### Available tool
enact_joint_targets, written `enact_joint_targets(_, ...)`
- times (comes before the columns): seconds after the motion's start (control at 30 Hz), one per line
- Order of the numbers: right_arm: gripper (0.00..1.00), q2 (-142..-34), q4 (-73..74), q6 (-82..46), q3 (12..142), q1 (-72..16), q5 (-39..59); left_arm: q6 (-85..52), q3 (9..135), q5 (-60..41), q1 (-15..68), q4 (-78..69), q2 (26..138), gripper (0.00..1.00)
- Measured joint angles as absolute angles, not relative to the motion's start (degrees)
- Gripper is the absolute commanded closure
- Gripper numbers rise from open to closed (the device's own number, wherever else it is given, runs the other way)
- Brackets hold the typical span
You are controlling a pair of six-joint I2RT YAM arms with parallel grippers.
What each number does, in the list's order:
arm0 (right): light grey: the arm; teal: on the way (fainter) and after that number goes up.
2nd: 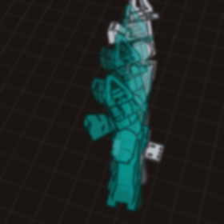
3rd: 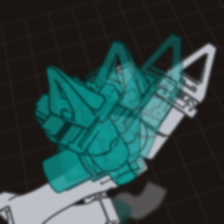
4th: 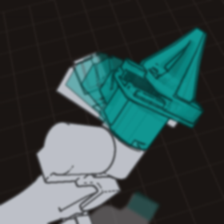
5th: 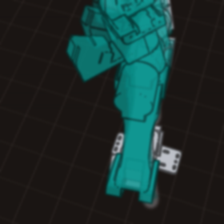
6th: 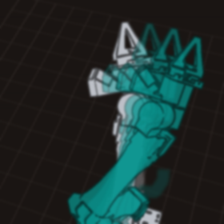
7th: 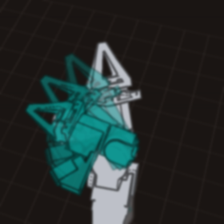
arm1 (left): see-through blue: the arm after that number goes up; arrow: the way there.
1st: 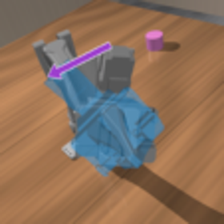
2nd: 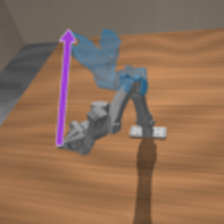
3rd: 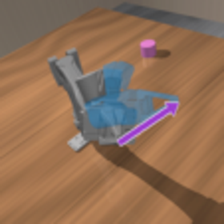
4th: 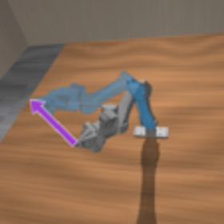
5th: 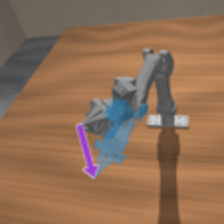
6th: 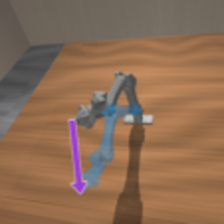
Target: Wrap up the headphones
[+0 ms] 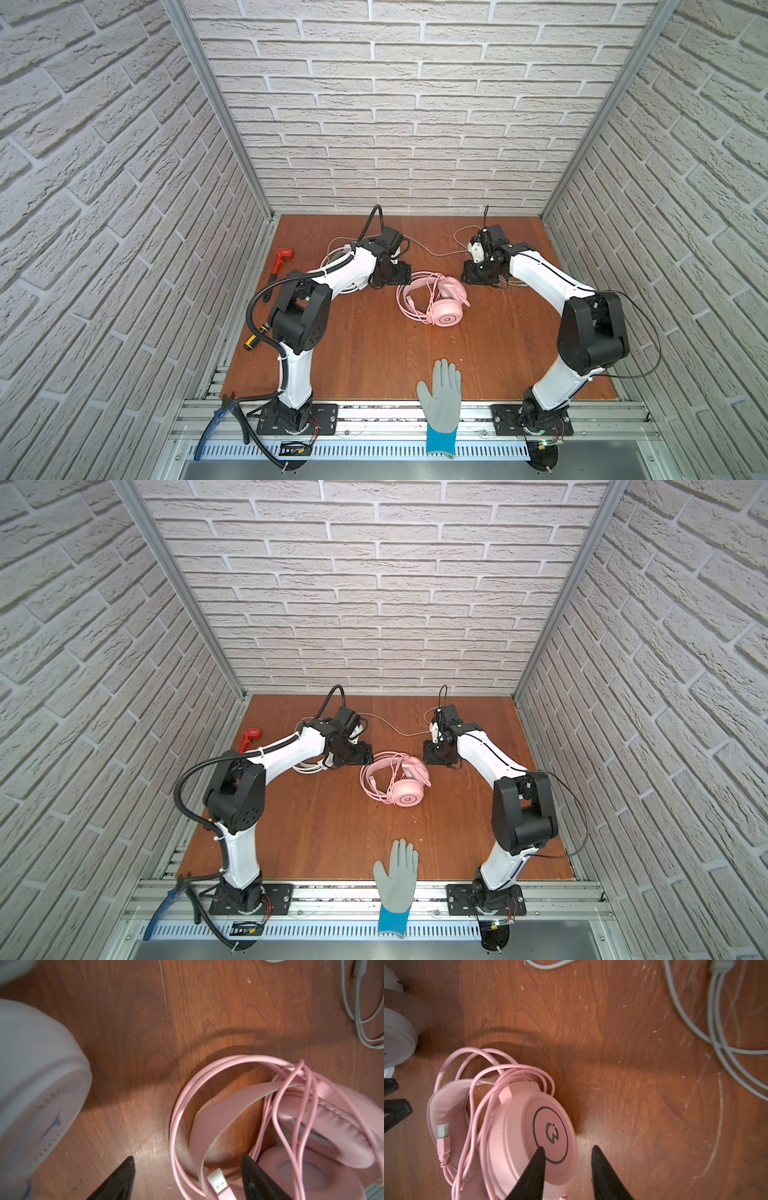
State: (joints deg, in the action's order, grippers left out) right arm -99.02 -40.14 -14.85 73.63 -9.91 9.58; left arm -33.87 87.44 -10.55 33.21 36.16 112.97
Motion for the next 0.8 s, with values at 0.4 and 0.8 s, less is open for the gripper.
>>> enact_joint_targets(0.4, 0.63, -101.14, -39.18, -14.61, 72.84, -10.22, 16.45, -32.56, 88.62, -9.52, 34.15, 40.25, 114.93, 0.27)
enact_joint_targets(0.8, 0.63, -105.16, -39.31, -13.72, 73.82, -15.16, 20.45, -32.60, 81.43, -8.97, 34.15, 40.77, 110.52, 0.33)
